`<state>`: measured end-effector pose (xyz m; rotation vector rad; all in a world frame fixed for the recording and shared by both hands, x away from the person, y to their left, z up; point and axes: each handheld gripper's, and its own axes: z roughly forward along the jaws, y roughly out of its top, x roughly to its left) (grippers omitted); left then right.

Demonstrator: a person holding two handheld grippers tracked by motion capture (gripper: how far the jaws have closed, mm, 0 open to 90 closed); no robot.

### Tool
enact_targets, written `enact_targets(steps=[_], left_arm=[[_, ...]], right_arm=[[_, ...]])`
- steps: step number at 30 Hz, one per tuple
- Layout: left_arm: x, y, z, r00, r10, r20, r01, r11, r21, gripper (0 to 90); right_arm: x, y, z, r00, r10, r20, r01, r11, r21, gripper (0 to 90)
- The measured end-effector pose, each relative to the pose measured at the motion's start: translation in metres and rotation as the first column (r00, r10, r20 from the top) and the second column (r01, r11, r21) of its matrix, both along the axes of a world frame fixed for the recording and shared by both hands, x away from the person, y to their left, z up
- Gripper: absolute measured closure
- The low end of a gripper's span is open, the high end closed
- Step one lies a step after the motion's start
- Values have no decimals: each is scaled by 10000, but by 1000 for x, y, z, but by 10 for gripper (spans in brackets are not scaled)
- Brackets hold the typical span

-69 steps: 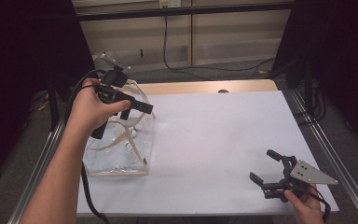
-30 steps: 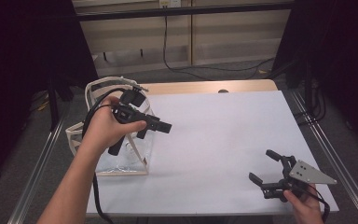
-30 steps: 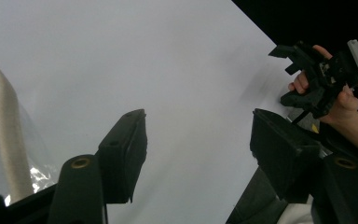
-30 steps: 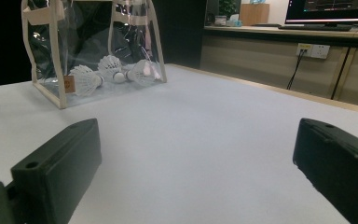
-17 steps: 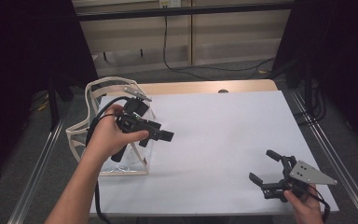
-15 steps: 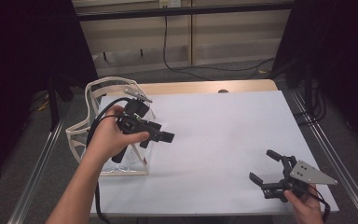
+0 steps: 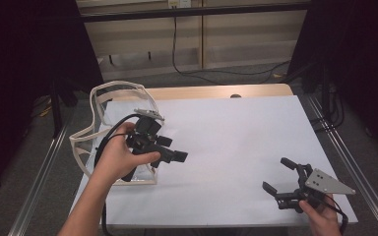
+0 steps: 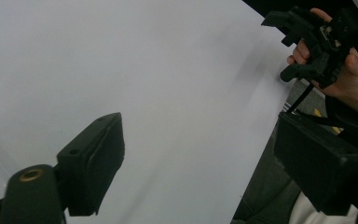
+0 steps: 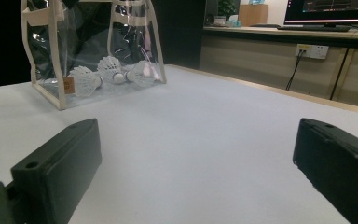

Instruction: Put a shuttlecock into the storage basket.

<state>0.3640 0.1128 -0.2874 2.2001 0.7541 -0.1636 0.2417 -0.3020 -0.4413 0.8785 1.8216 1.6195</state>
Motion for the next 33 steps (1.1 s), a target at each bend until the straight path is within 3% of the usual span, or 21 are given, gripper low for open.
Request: enact_targets(steps=[16,27,33], left_arm=[[-13,2,-24,9981,-567,234,565,9984,98,85],[-18,3,-36,9979,-524,371,521,9986,81,72],[-21,7,-41,9961,-735,480,725,9971,223,55]], right_arm=[[2,3,0,10000,78,-32,-78,10000,-44,7],[2,3,0,10000,93,-27,-93,9999,-52,7],[2,3,0,9999,125,-33,-125,9999,-64,7]])
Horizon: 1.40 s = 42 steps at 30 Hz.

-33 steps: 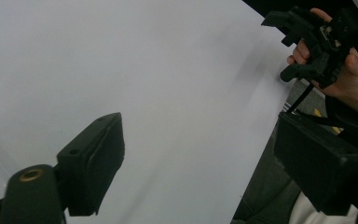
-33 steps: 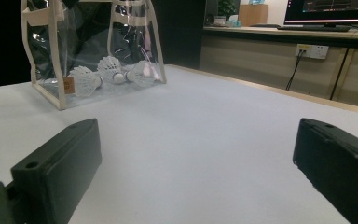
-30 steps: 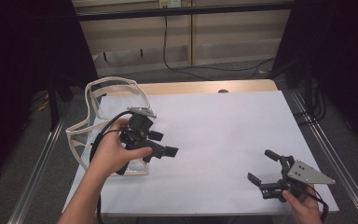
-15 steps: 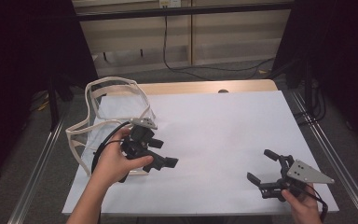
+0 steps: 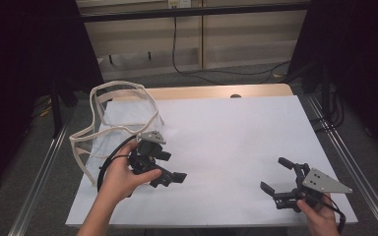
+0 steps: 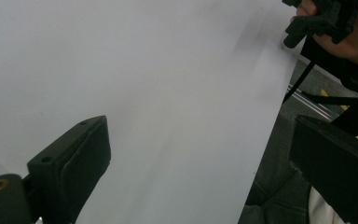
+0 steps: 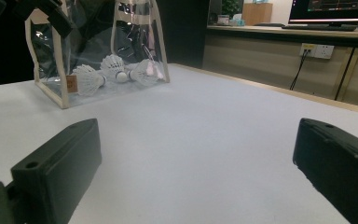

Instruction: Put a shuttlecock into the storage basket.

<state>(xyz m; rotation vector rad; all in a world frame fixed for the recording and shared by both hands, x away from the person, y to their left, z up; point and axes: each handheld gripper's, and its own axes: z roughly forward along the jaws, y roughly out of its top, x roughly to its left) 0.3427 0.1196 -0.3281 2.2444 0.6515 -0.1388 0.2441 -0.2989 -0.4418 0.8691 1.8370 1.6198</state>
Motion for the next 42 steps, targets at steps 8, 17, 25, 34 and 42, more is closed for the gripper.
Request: enact_targets(steps=[8,17,25,34,42], left_arm=[[-5,4,-9,9997,-163,189,166,9998,-145,43],[-8,8,-21,9996,-86,260,95,9994,-340,40],[-10,19,-31,9993,170,326,-151,9982,-576,46],[-15,32,-38,9994,146,301,-130,9985,-529,53],[-17,41,-45,9993,226,290,-211,9985,-514,53]], right_arm=[[0,0,0,10000,-18,0,18,10000,22,7],[0,1,0,10000,-24,31,24,10000,-8,7],[0,0,0,10000,-23,23,23,10000,18,7],[0,1,0,10000,-20,11,20,10000,11,7],[0,0,0,10000,-37,23,37,10000,3,7]])
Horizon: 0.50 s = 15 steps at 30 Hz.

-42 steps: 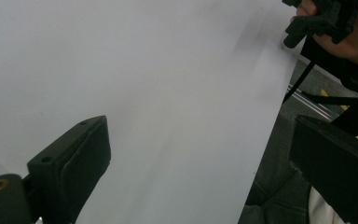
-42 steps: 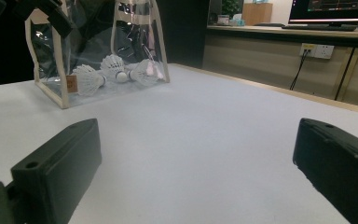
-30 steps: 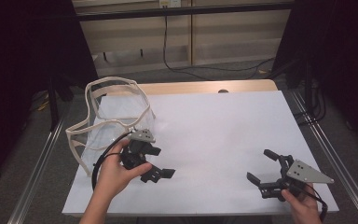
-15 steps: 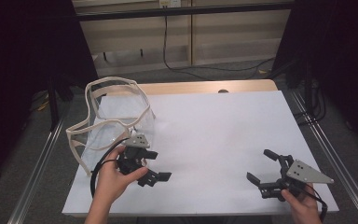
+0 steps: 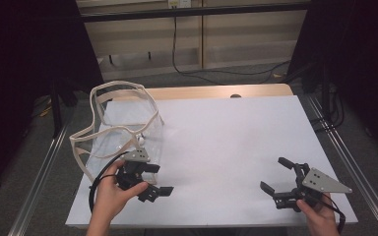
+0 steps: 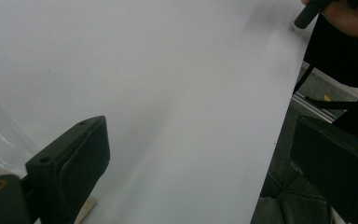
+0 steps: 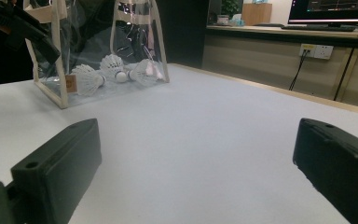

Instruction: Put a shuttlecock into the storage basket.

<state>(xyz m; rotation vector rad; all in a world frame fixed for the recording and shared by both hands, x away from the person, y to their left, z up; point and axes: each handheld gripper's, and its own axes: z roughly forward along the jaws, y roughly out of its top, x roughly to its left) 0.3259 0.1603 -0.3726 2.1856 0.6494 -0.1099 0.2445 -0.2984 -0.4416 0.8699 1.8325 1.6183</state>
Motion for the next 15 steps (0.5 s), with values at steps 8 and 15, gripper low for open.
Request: enact_targets(steps=[8,15], left_arm=[[-4,5,0,9999,-103,40,103,9999,4,53],[-8,14,-3,9999,-89,76,90,9999,-118,53]], right_arm=[[0,1,0,10000,10,4,-10,10000,-37,7],[0,1,0,10000,27,7,-27,10000,-42,7]])
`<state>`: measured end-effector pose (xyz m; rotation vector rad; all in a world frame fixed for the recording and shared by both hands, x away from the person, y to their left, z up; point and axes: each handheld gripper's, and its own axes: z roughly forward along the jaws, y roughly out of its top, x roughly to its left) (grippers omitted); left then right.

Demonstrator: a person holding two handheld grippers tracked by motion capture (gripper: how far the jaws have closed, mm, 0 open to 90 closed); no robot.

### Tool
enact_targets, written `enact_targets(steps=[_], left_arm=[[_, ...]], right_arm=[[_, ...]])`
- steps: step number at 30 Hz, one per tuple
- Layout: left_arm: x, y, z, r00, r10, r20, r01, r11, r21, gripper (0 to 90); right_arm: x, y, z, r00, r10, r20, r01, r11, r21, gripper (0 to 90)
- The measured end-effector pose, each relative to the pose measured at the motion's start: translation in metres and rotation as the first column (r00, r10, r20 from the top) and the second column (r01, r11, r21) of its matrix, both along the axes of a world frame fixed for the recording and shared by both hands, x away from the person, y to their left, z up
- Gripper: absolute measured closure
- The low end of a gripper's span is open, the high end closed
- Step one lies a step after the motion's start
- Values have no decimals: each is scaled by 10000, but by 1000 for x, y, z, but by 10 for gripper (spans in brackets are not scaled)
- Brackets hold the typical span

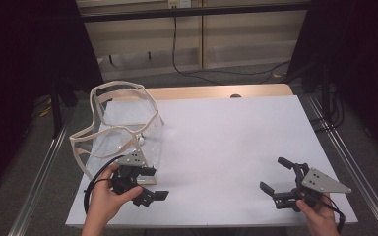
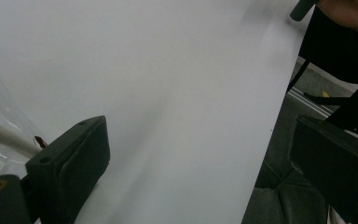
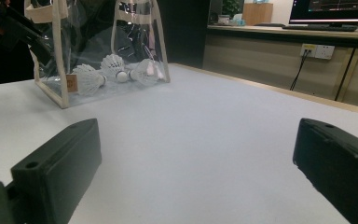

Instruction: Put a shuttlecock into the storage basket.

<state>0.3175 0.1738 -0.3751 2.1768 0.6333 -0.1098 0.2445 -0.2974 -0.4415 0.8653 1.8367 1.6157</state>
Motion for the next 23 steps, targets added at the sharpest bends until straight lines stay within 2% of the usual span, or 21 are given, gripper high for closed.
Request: enact_targets(steps=[6,21,23], left_arm=[[-3,8,-2,9999,131,27,-131,9999,10,53],[-8,21,-6,10000,-13,61,16,9985,-549,53],[-8,23,-6,9998,-9,173,19,9984,-568,53]], right_arm=[[0,1,0,10000,19,-19,-19,10000,2,7],[0,1,0,10000,21,-9,-21,10000,-10,7],[1,0,0,10000,21,-12,-21,10000,8,7]])
